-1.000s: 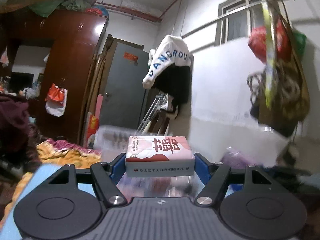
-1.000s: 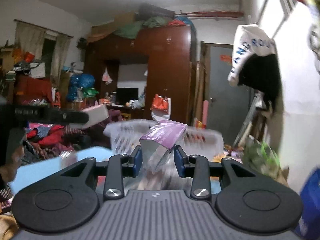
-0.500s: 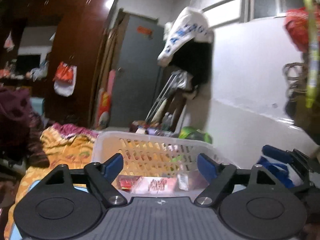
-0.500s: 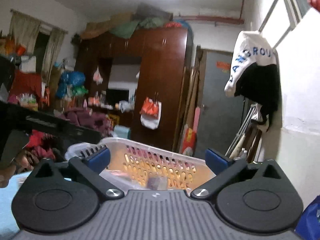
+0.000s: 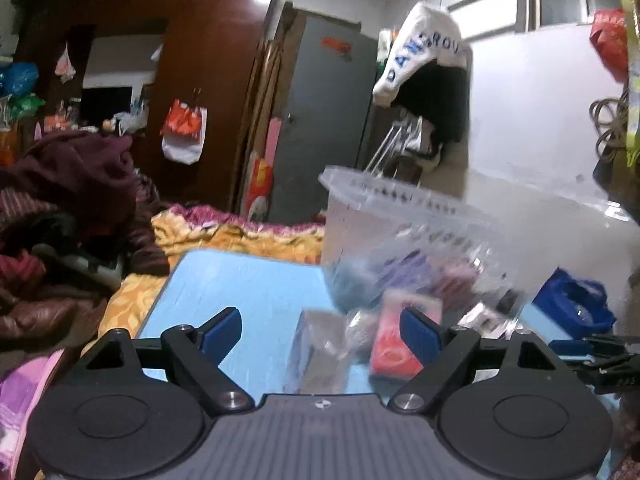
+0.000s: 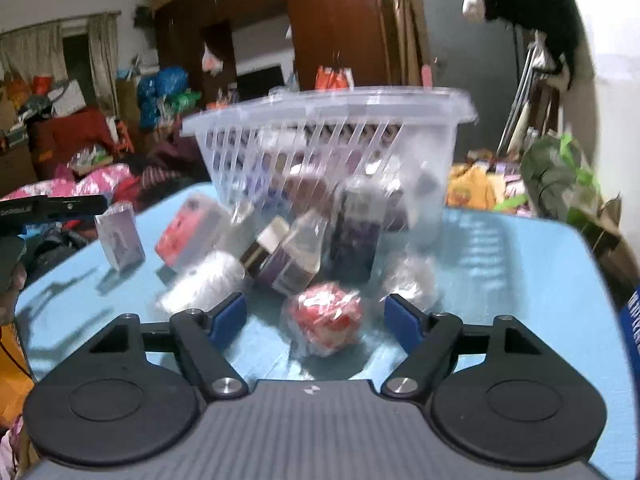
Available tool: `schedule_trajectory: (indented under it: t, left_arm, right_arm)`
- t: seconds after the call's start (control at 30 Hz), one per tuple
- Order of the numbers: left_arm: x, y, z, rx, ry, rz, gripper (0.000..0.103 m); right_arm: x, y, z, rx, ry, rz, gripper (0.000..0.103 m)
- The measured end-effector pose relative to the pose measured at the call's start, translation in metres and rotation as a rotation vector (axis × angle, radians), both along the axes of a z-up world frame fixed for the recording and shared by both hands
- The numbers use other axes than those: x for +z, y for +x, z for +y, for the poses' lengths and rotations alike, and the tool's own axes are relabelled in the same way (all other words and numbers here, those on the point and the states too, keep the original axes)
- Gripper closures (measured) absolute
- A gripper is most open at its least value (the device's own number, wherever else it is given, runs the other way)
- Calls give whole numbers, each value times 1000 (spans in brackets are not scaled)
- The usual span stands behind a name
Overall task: Organize objects
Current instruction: 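Grasp the clear wrapped block with the left tool while the right grasps the bagged red ball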
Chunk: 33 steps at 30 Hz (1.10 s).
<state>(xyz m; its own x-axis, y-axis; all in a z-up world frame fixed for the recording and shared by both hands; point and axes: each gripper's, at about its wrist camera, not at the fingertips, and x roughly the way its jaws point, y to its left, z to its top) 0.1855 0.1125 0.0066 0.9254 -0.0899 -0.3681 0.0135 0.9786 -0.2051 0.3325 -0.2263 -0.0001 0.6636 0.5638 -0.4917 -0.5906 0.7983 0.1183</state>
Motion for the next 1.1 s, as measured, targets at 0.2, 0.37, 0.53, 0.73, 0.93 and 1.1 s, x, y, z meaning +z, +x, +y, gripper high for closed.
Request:
schedule_trajectory:
  t: [0.2,0.37,0.53,0.73,0.93,1.1]
  left_arm:
    - [-16,26,-12,-4,53,117,30]
    - [-24,19,-10,-22,4,100,65]
    - [-17,-3,-18,-153,-112,-56,65]
    - [-22,3,-40,-306,-183,-103,65]
    - [-24,-15,-41,-252,-104,-172,65]
    - [-24,-15,-42,-258,-89,-174,65]
  right_arm:
    - [-6,0,8,-23,-42,26,37]
    - [-8,-10,8,-18,-53,-12,53]
    - [-1,-22,-5,-31,66,-91,53]
    - [2,-27,-24,-88,185,-134,53]
    - [5,-42,-22,-170,179,-255,53]
    - [6,-45,-12,-174,130,-300,53]
